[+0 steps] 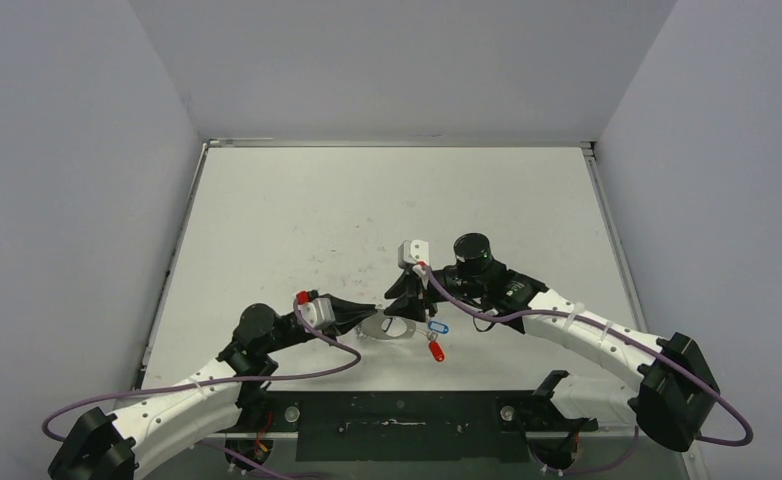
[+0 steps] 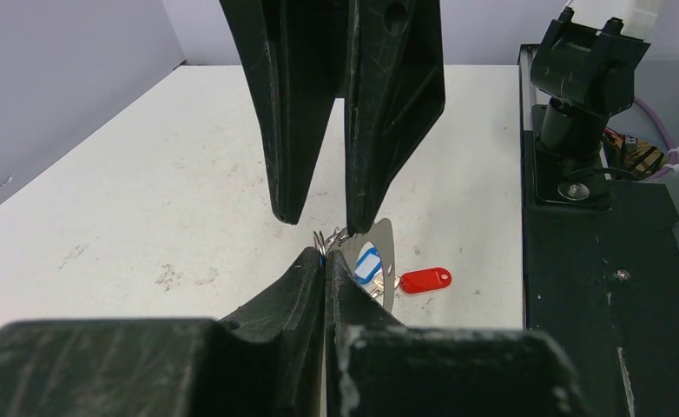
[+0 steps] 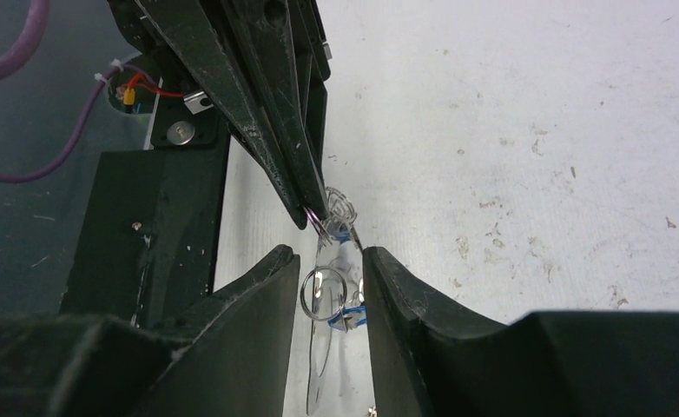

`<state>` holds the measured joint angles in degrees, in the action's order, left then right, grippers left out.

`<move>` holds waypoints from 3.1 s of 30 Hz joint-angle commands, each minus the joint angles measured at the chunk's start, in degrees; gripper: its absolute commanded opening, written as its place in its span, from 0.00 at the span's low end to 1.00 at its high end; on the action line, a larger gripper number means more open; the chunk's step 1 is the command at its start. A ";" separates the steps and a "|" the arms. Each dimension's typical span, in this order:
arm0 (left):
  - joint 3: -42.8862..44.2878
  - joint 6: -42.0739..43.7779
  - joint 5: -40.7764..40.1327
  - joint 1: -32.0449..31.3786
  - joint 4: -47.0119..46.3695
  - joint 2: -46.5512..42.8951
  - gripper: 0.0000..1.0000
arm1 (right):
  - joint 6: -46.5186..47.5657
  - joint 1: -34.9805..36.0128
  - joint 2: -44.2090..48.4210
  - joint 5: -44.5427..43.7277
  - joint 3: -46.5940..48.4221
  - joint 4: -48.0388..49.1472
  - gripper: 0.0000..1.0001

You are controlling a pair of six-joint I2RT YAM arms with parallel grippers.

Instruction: Put the keys on the keyring

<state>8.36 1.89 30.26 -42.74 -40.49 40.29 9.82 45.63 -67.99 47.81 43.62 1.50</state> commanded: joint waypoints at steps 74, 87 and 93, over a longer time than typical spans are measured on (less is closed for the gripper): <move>-1.09 -1.28 -1.20 0.14 -5.24 -1.81 0.00 | -2.26 2.80 -2.19 0.64 -2.05 12.47 0.00; 7.30 7.51 -2.36 0.21 21.82 -8.36 0.41 | 8.80 7.09 -8.14 -14.82 20.33 -31.33 0.00; 11.96 10.12 -1.56 0.24 30.17 -7.07 0.41 | 8.70 8.94 -14.06 -19.20 31.25 -44.22 0.00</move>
<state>15.66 8.80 28.40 -42.65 -17.96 32.56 17.26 53.49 -79.53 33.32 67.70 -32.05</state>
